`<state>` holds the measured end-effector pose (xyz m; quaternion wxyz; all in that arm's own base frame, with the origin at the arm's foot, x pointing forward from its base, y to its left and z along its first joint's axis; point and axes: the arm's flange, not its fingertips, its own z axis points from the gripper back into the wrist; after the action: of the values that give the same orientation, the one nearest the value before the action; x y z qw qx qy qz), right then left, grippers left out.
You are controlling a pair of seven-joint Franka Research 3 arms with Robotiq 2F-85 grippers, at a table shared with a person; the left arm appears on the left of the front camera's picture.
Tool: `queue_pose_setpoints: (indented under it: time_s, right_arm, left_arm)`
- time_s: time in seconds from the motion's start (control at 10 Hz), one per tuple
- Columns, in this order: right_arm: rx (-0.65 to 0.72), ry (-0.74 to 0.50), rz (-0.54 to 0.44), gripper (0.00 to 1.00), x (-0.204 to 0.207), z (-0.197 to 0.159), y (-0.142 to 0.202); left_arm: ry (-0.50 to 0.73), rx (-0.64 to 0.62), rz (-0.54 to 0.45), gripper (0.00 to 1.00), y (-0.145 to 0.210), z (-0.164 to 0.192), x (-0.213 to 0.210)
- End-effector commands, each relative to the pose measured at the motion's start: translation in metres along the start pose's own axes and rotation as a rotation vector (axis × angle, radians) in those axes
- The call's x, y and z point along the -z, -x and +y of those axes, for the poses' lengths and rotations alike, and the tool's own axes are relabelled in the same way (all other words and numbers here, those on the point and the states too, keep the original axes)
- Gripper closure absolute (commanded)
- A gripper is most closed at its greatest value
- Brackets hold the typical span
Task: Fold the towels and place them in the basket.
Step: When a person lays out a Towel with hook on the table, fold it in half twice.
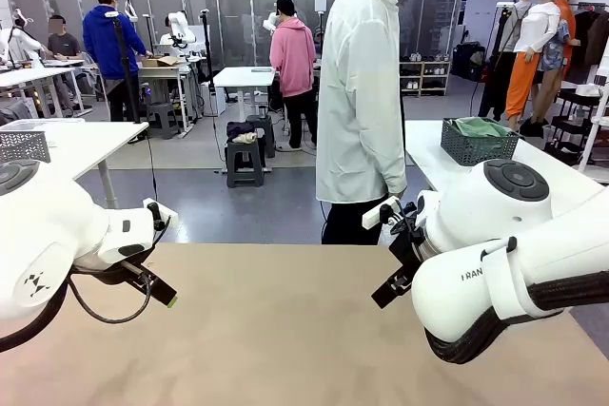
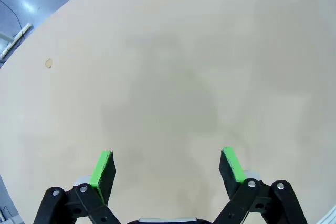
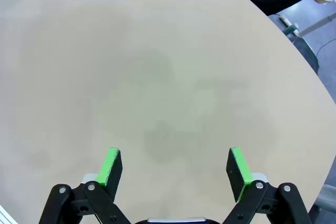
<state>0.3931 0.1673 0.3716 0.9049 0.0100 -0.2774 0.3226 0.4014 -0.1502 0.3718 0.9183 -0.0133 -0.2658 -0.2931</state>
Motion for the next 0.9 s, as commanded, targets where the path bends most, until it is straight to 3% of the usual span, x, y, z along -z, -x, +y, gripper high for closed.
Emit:
queue_pose_setpoints:
  time_s: [0.0,0.3,0.8]
  right_arm:
    - [0.002,0.000,0.000,0.00,0.000,0.000,0.000]
    - [-0.038,-0.044,-0.027,0.00,-0.010,-0.012,-0.001]
    - [-0.151,-0.126,-0.136,0.00,-0.098,-0.138,-0.013]
  left_arm:
    - [0.000,-0.001,0.000,0.00,0.000,0.000,0.000]
    - [0.049,0.022,-0.013,0.00,-0.005,0.011,-0.005]
    - [0.187,0.175,-0.194,0.00,-0.058,0.124,-0.083]
